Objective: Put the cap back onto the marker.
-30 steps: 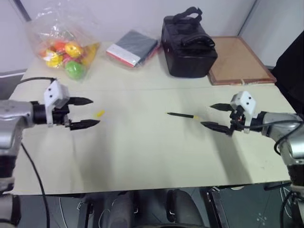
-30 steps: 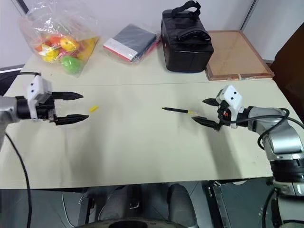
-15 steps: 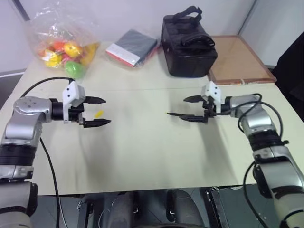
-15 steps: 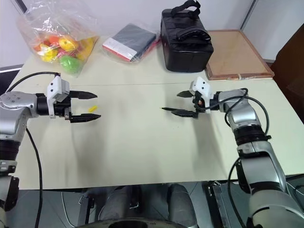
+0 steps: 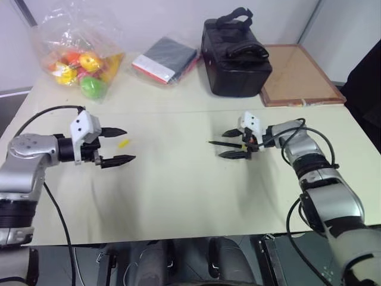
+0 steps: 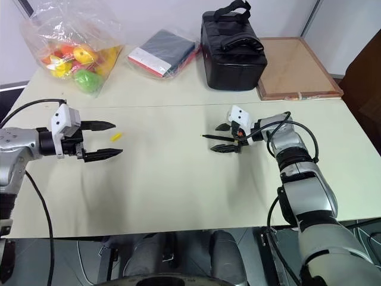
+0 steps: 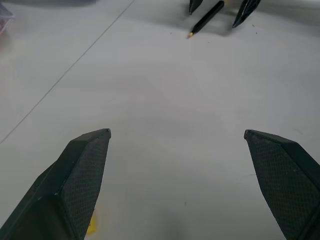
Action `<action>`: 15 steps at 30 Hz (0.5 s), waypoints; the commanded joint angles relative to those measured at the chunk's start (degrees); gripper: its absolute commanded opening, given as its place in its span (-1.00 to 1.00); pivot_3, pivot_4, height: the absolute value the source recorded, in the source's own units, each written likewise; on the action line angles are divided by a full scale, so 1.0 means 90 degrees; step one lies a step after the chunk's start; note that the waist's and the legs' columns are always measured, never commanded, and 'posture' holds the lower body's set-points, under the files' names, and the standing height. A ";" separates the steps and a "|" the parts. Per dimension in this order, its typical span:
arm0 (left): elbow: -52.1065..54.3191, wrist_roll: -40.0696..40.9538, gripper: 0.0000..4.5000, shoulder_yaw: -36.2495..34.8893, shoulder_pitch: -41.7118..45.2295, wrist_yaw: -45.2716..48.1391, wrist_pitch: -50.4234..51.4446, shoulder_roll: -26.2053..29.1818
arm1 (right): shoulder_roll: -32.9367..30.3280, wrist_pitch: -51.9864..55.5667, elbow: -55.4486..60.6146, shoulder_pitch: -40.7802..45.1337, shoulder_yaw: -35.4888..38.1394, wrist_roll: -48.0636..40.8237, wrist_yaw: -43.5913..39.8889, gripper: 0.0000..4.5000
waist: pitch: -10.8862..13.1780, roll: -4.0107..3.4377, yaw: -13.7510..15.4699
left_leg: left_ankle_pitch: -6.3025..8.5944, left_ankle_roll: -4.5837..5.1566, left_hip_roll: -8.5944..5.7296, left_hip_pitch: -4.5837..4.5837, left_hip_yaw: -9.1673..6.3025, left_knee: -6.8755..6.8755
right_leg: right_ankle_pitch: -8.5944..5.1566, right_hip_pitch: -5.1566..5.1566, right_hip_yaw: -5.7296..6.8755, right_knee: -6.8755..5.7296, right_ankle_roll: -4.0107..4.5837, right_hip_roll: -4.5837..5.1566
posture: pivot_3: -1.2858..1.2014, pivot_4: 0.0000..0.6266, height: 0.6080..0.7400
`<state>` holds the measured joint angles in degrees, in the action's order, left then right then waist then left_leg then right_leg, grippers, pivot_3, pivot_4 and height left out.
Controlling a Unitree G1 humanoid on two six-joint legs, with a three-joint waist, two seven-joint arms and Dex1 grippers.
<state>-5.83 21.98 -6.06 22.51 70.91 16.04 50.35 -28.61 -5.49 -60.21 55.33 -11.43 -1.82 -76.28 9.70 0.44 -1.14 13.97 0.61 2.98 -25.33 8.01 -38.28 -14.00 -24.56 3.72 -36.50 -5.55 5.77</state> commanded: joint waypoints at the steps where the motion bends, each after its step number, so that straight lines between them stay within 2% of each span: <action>1: 0.0190 0.0089 0.99 -0.0182 0.0006 -0.0109 -0.0028 -0.0016 | 0.0058 -0.0166 -0.0191 0.0225 0.0136 0.0085 0.0048 1.00 | 0.0000 0.0000 0.0002 | 0.0000 0.0000 0.0000 0.0000 0.0000 0.0000 | 0.0000 0.0000 0.0000 0.0000 0.0000 0.0000 | 0.03 -0.52 1.00; 8: 0.0108 0.0029 0.99 -0.0108 0.0100 -0.0216 -0.0098 -0.0133 | 0.0197 -0.0214 -0.0474 0.0344 0.0198 0.0198 0.0092 1.00 | 0.0000 0.0000 -0.0008 | -0.0001 -0.0003 0.0000 0.0001 0.0001 0.0000 | 0.0000 0.0000 0.0000 -0.0002 0.0000 0.0000 | 0.03 -0.52 1.00; 11: 0.0106 0.0020 1.00 -0.0110 0.0113 -0.0255 -0.0120 -0.0161 | 0.0238 -0.0234 -0.0551 0.0358 0.0192 0.0258 0.0091 0.59 | 0.0000 0.0000 -0.0006 | -0.0002 -0.0003 0.0000 0.0002 0.0001 0.0000 | 0.0000 0.0000 0.0000 -0.0004 0.0000 0.0000 | 0.03 -0.52 1.00; 13: 0.0103 0.0015 1.00 -0.0121 0.0123 -0.0285 -0.0132 -0.0174 | 0.0268 -0.0243 -0.0574 0.0355 0.0194 0.0283 0.0078 0.21 | 0.0000 0.0000 -0.0008 | -0.0002 -0.0004 0.0000 0.0002 0.0001 0.0000 | 0.0000 0.0000 0.0000 -0.0004 0.0000 0.0000 | 0.03 -0.52 1.00; 15: 0.0094 0.0022 1.00 -0.0150 0.0125 -0.0312 -0.0134 -0.0169 | 0.0296 -0.0247 -0.0572 0.0346 0.0207 0.0296 0.0045 -0.30 | 0.0000 0.0000 -0.0009 | -0.0002 -0.0004 0.0000 0.0002 0.0001 0.0000 | 0.0000 0.0000 0.0000 -0.0004 0.0000 0.0000 | 0.03 -0.52 1.00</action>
<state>-5.83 21.92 -6.03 22.69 68.46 15.69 48.36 -26.28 -7.16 -65.28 57.39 -10.11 0.54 -75.18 9.70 0.44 -1.22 13.95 0.57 2.98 -25.30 8.02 -38.28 -14.00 -24.56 3.72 -36.55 -5.55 5.77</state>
